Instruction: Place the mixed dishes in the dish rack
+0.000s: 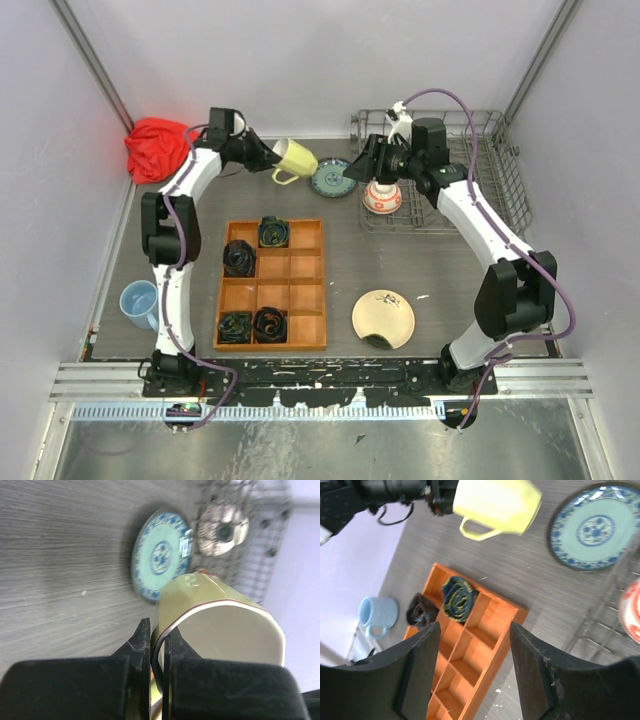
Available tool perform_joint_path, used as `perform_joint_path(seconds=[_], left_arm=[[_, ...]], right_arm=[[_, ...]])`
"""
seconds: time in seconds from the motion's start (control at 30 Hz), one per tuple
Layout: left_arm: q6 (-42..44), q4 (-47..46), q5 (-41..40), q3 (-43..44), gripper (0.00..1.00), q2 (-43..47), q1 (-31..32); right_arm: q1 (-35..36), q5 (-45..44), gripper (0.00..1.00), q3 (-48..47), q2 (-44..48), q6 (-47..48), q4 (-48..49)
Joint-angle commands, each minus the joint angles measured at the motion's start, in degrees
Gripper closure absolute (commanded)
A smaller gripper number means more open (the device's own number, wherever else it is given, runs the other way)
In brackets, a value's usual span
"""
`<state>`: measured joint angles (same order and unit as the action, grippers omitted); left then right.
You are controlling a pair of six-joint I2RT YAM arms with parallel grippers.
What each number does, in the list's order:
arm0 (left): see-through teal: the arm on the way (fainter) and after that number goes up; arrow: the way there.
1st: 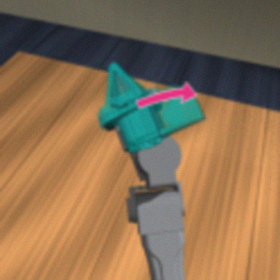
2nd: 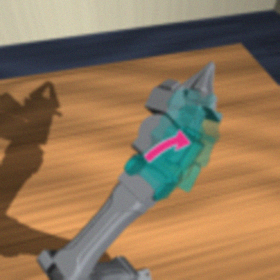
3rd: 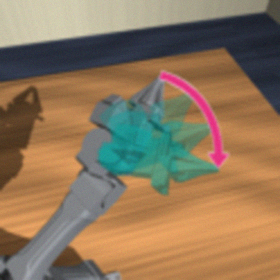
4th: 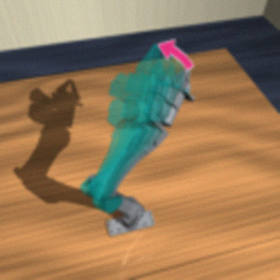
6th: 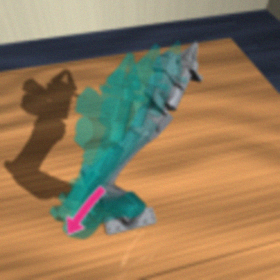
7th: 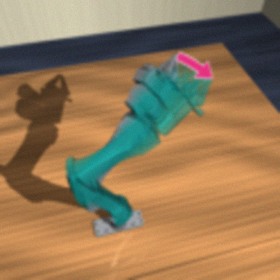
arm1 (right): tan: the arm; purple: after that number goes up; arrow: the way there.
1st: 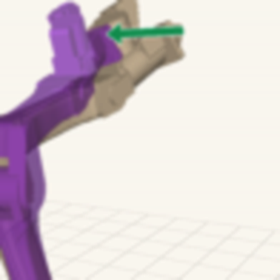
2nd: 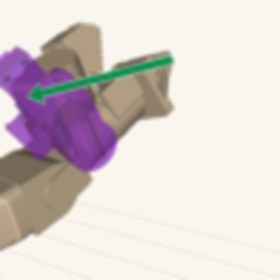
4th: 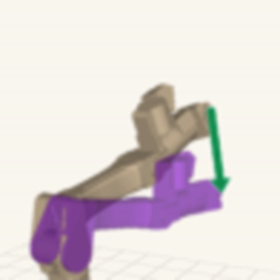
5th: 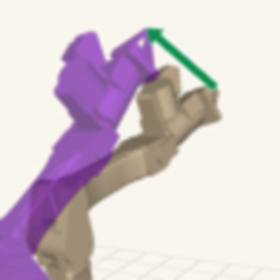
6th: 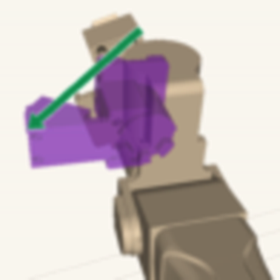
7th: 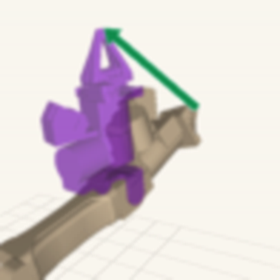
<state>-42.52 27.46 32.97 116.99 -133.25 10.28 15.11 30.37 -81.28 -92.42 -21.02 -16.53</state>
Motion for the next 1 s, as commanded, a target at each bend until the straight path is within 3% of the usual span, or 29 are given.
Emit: perform_joint_path(seconds=[0.0,0.13,0.37,0.57,0.97], left_arm=[[-22.77,-23.21,8.83,-6.11,1.0,9.99,-1.03],[-34.49,-34.65,10.49,-13.63,1.0,14.94,-0.99],[-52.94,-52.67,11.28,-25.29,1.0,21.35,1.74],[-61.65,-59.84,6.66,-35.51,1.0,26.75,5.9],[-69.08,-64.79,1.69,-45.1,1.0,32.91,9.62]], right_arm=[[-0.19,18.16,0.36,2.77,3.38,-4.09,10.17],[-0.24,24.09,0.36,8.16,3.8,-11.59,19.19],[1.04,24.9,0.29,15.79,4.0,-27.14,42.42],[2.07,22.76,0.2,18.6,2.95,-35.4,56.68],[2.4,20.43,0.16,18.39,-0.1,-38.92,62.68]])
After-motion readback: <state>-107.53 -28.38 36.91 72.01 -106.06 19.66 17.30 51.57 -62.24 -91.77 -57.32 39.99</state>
